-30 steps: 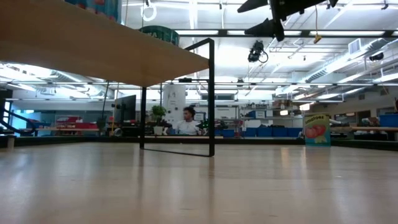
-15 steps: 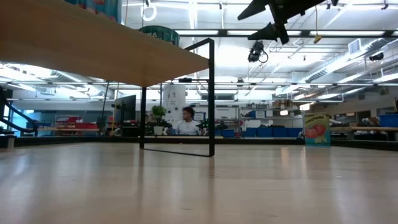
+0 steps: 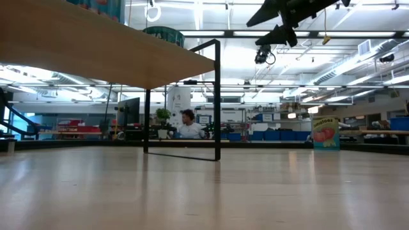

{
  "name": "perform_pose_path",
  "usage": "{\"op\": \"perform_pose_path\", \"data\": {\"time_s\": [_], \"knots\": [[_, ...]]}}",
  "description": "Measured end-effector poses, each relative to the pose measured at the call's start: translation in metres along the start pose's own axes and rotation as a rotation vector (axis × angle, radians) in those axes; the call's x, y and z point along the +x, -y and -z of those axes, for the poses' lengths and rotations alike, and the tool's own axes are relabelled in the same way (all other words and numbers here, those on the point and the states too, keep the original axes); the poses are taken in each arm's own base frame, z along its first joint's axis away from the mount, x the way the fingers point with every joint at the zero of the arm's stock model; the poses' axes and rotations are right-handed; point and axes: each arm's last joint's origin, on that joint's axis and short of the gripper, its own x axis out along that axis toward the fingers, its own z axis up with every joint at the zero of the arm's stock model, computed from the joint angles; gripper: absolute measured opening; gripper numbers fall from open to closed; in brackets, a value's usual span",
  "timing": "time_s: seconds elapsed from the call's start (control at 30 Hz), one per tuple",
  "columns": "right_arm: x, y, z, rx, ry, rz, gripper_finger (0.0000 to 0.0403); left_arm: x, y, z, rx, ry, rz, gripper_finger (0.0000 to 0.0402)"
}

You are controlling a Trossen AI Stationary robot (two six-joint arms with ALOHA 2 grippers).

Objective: Pick and place cans onto a shelf
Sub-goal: Put the left canned tomatoes on the shelf

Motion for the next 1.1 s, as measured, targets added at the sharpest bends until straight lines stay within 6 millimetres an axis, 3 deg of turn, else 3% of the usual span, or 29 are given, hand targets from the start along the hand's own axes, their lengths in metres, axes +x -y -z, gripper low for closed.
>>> {"op": "perform_pose_path", "data": {"time_s": [0.27, 0.53, 0.77, 1.1], "knots": [[-0.002, -0.01, 0.003, -0.004, -0.027, -0.093, 0.0348, 0.009, -0.037, 0.027, -0.046, 0.048, -0.09, 0.0323], [-0.003, -0.017, 0.005, 0.006, -0.036, -0.121, 0.0348, 0.029, -0.061, 0.04, 0.042, 0.048, -0.202, 0.0323], [-0.003, -0.018, 0.006, 0.054, -0.039, -0.121, 0.0348, 0.018, -0.067, 0.039, 0.072, 0.103, -0.155, 0.0323], [-0.003, -0.017, 0.008, 0.052, -0.066, -0.108, 0.0348, 0.018, -0.067, 0.036, 0.169, 0.169, -0.16, 0.0323]]}}
